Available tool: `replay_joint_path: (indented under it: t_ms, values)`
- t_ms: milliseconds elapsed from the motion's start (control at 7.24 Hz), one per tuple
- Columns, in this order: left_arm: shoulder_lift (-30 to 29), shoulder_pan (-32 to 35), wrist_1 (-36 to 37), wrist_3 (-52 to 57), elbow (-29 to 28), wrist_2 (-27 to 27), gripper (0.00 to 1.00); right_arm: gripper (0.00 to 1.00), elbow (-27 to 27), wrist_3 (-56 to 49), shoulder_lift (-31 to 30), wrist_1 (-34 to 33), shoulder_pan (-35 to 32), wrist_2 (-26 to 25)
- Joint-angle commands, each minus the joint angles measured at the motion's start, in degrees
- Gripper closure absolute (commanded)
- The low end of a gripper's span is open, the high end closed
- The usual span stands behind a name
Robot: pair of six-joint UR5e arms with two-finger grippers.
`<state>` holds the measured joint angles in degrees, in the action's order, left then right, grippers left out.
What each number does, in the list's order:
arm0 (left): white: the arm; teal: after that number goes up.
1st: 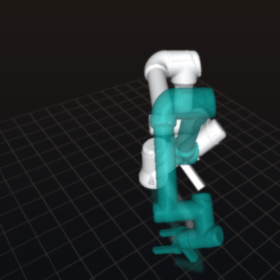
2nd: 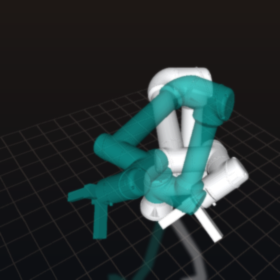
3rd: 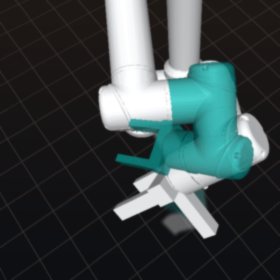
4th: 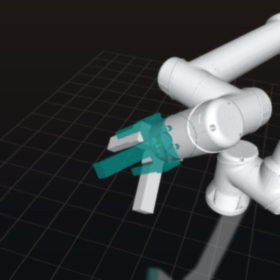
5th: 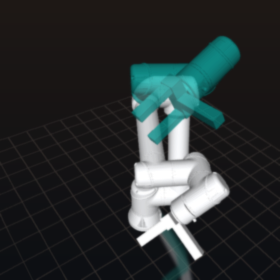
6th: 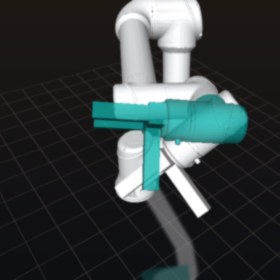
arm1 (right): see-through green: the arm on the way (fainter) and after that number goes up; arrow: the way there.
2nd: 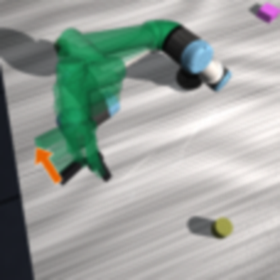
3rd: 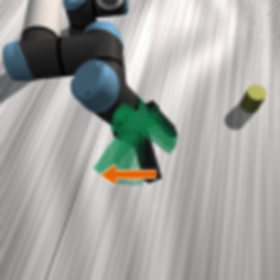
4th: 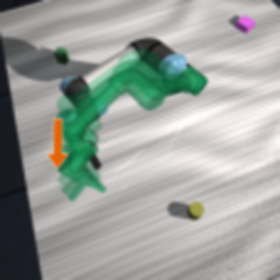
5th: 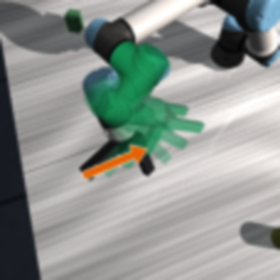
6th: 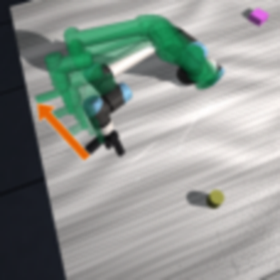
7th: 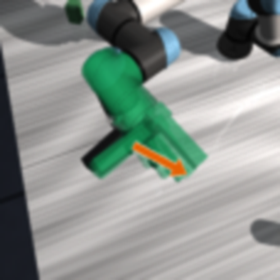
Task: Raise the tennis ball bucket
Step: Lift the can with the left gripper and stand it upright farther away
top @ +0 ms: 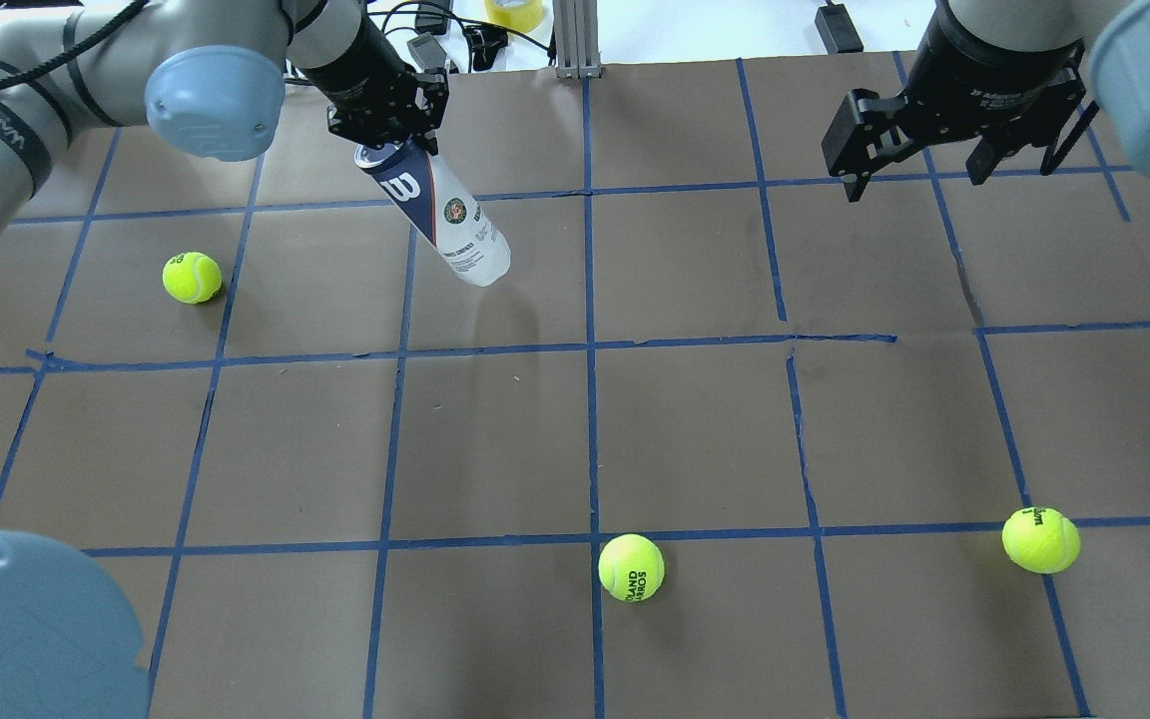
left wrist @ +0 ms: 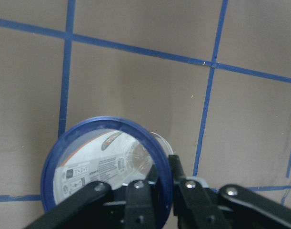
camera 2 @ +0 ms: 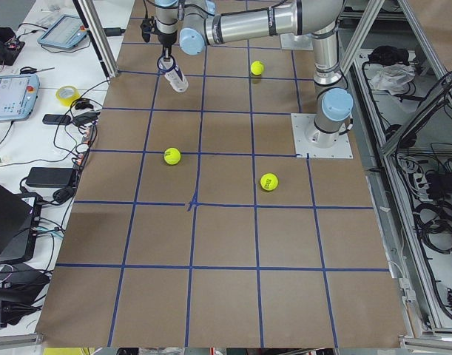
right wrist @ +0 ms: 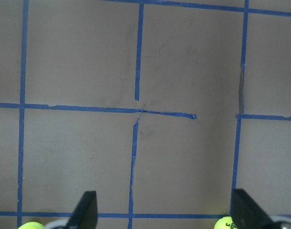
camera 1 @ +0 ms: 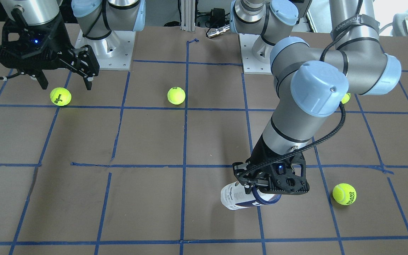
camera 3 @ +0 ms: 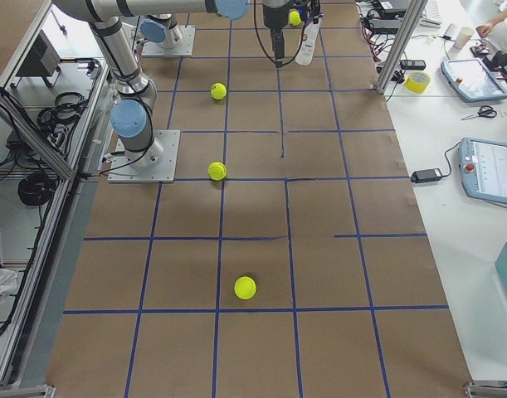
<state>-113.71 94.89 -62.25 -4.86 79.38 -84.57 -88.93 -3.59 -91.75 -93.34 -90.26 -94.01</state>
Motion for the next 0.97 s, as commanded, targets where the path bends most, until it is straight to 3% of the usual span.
replay_joint_path:
  t_ms: [0, 415, 553, 691, 829]
  values:
    - [-1.0, 3.0, 3.1, 3.8, 0.2, -6.5, 1.0, 0.0, 0.0, 0.0, 0.1, 0.0, 0.0, -0.8]
    - [-2.7, 3.5, 9.3, 2.9, 2.3, -6.4, 0.97, 0.0, 0.0, 0.0, 0.1, -0.1, 0.0, -0.8]
    - [-2.7, 4.2, 10.4, 2.0, 3.1, -6.7, 0.71, 0.0, 0.0, 0.0, 0.0, -0.2, 0.0, -0.9]
    - [-2.7, 4.6, 10.4, 0.5, 3.5, -7.0, 0.64, 0.0, 0.0, 0.0, 0.1, -0.1, 0.0, -0.9]
    - [-2.6, 4.8, 10.2, -0.1, 3.6, -7.0, 0.23, 0.0, 0.0, 0.0, 0.0, -0.1, 0.0, -0.9]
